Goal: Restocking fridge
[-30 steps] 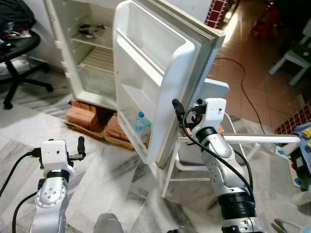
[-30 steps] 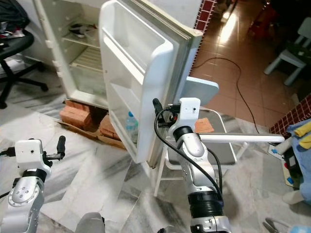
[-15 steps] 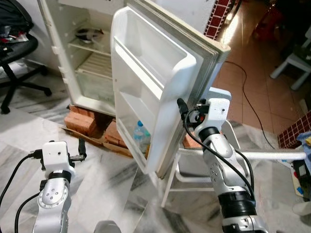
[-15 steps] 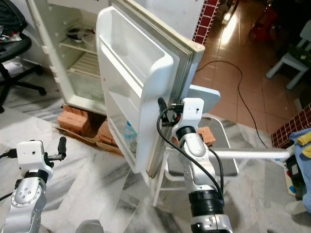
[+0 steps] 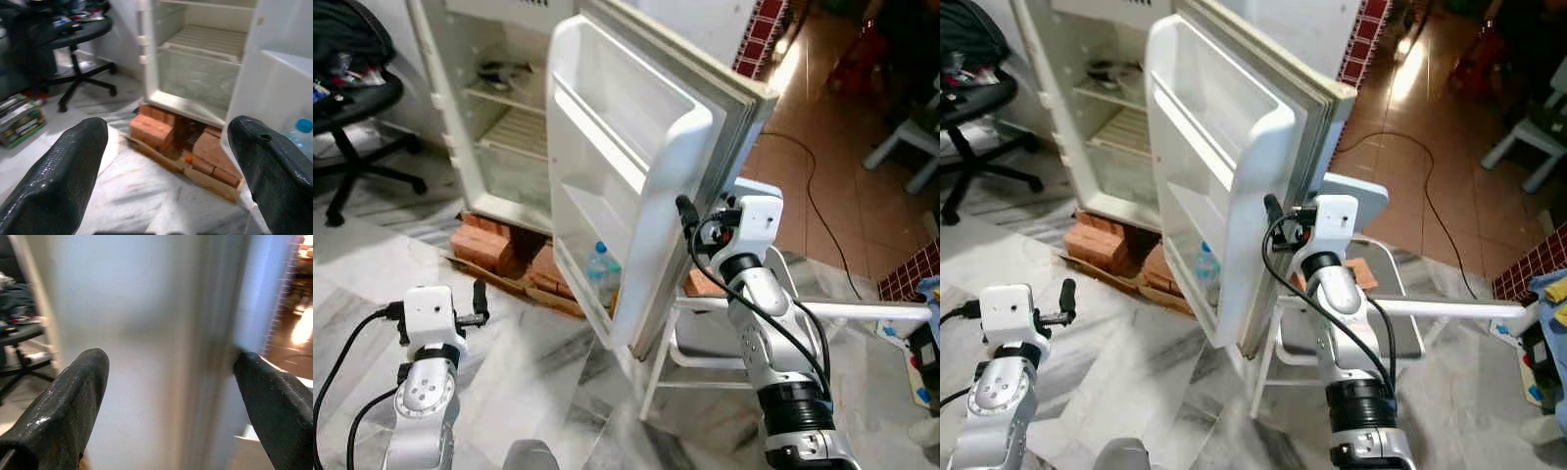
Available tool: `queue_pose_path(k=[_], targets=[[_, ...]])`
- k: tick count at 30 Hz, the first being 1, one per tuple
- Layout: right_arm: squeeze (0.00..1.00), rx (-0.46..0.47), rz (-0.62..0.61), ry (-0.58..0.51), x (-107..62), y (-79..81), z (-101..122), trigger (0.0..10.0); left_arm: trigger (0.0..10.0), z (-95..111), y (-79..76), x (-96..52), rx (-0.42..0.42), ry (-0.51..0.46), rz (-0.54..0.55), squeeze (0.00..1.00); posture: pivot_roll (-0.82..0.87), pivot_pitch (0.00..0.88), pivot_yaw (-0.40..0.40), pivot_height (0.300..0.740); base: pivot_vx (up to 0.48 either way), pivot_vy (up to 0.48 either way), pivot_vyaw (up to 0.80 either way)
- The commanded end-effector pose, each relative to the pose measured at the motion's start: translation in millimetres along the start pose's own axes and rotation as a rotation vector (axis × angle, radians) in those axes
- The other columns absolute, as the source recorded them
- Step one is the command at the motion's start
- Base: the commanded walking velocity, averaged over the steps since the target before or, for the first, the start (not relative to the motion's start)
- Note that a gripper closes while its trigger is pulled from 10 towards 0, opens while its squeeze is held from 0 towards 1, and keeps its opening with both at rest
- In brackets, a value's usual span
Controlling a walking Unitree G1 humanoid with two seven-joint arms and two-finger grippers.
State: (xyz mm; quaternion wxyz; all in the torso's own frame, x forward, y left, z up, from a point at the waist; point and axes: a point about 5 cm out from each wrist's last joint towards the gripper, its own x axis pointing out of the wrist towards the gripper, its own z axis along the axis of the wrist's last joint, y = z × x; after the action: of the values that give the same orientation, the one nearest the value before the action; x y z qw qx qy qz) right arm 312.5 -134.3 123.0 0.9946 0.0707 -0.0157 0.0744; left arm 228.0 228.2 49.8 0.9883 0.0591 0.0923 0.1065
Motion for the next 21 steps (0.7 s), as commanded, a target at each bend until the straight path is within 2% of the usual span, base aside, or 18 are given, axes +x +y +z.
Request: queue_pose_path(k=[1,19,21], targets=[[0.0,-0.001,-0.004,-0.014,1.3,-1.7,3.1,10.0,10.0,-1.2,-1.1,-0.1,0.004,0.004,-0.009,0.0,0.18,0.0,-0.078,0.74,0.0,-0.379,0.54],[0.0,0.001,0.044,-0.031,0.0,0.3,6.7,10.0,10.0,-1.3,-1.0,0.9,0.004,0.002,-0.013,0.0,0.17,0.0,-0.075,0.74,0.0,-0.458,0.0],[0.0,-0.004,0.061,-0.039,-1.1,1.8,7.0,10.0,10.0,-0.8,-1.5,1.0,-0.01,-0.003,-0.014,0.0,0.17,0.0,-0.075,0.74,0.0,0.0,0.0]])
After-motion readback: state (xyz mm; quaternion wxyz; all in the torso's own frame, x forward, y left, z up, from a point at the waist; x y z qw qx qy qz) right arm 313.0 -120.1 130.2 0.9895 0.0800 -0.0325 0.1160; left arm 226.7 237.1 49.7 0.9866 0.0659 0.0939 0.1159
